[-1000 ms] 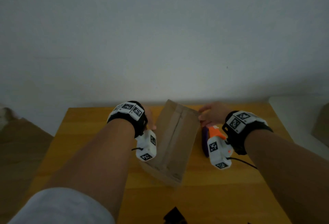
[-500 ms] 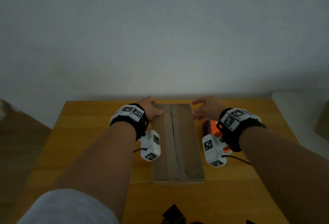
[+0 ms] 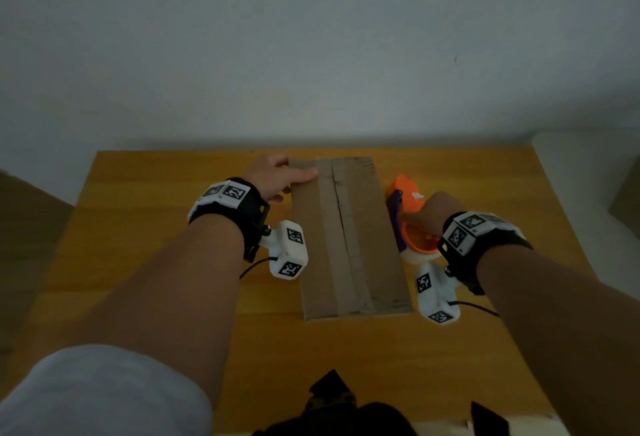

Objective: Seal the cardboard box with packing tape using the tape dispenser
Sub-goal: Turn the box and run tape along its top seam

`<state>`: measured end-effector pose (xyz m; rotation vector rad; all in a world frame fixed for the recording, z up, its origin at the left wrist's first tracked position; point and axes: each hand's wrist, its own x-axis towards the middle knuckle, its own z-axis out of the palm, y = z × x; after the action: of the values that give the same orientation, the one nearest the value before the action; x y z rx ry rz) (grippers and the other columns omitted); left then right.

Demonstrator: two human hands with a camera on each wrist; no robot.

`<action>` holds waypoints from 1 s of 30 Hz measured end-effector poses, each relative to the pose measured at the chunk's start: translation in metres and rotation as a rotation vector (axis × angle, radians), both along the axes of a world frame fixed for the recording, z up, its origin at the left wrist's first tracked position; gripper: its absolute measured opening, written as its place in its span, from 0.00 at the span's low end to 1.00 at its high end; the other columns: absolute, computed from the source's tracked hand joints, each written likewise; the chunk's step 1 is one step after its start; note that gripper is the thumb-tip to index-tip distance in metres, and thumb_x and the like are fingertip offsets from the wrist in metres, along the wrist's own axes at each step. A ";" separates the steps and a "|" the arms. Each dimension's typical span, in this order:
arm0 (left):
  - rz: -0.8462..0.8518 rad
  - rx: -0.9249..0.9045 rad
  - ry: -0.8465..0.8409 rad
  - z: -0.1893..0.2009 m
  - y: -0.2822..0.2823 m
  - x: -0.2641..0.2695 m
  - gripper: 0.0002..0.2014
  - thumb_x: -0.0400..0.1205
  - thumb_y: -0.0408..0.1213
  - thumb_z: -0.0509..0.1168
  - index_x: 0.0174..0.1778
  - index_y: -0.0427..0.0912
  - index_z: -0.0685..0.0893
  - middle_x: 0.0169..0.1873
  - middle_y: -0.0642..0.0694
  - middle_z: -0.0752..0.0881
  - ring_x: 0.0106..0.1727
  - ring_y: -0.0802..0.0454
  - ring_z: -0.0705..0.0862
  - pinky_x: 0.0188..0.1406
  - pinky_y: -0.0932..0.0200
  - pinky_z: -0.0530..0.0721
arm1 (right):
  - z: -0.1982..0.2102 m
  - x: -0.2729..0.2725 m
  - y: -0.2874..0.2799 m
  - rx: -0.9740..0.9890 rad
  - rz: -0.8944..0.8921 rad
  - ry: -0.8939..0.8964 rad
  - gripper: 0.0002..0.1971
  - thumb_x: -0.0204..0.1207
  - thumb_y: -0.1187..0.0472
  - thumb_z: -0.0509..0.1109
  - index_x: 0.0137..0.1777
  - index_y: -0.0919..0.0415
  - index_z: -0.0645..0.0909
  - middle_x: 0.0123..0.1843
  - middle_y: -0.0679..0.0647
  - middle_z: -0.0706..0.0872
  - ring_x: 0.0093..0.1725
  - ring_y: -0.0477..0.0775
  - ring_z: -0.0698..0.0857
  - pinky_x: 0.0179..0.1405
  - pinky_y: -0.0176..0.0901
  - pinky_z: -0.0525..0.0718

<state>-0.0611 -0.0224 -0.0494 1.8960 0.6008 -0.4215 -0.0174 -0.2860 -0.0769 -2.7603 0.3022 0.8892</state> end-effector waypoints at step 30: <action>-0.289 0.406 -0.230 0.073 -0.020 0.033 0.13 0.82 0.37 0.66 0.59 0.37 0.87 0.61 0.40 0.86 0.62 0.44 0.83 0.64 0.52 0.80 | 0.112 0.014 -0.014 0.195 -0.047 -0.217 0.09 0.82 0.59 0.60 0.47 0.67 0.73 0.45 0.65 0.81 0.42 0.59 0.78 0.41 0.46 0.74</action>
<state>-0.0286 -0.0429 0.0237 2.3944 0.2701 -0.2707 -0.0037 -0.3004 0.0347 -2.6252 0.2280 0.5680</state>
